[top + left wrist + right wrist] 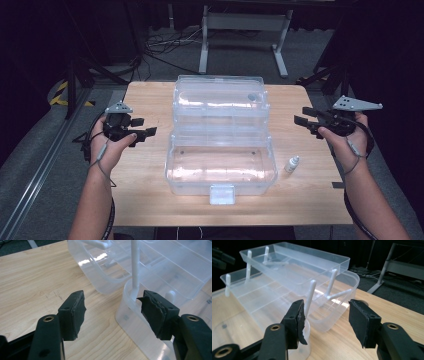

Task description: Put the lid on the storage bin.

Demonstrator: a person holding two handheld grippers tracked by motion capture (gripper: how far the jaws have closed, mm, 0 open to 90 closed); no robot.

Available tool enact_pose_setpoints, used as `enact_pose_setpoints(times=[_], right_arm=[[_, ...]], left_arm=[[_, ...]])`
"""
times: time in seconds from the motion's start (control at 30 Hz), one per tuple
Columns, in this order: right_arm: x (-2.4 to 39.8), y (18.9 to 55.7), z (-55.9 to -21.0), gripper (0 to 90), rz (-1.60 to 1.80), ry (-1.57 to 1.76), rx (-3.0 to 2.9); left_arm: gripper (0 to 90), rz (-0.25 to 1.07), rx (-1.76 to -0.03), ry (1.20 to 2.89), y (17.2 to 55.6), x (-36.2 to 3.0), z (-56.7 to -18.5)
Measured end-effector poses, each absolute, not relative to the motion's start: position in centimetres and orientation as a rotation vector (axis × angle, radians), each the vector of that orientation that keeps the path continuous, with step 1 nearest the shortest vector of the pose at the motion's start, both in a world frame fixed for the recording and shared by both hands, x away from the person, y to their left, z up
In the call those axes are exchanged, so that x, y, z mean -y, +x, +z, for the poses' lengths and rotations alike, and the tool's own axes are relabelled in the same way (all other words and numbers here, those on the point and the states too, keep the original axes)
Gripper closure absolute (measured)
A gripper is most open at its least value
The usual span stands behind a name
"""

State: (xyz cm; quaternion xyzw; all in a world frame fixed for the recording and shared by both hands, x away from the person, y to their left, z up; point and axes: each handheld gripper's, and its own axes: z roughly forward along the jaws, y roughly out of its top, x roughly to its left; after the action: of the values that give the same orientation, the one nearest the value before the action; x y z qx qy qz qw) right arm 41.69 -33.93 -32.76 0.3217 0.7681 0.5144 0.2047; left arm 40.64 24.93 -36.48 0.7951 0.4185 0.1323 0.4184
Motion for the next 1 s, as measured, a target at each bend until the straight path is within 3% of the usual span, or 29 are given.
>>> enact_pose_setpoints(times=[0.27, 0.47, 1.0], right_arm=[[34.0, 40.9, -32.6, 50.8, 1.296, 0.839, -2.313], [33.8, 40.7, -32.2, 59.2, 1.162, 0.768, -2.415], [32.5, 41.4, -32.7, 59.3, 0.840, 0.703, -2.657]], left_arm=[[35.1, 0.311, -1.042, 2.030, 40.6, -24.9, -36.6], [35.6, 0.324, -1.049, 2.015, 40.4, -25.2, -36.3], [35.3, 0.303, -1.084, 1.998, 40.3, -25.8, -36.3]])
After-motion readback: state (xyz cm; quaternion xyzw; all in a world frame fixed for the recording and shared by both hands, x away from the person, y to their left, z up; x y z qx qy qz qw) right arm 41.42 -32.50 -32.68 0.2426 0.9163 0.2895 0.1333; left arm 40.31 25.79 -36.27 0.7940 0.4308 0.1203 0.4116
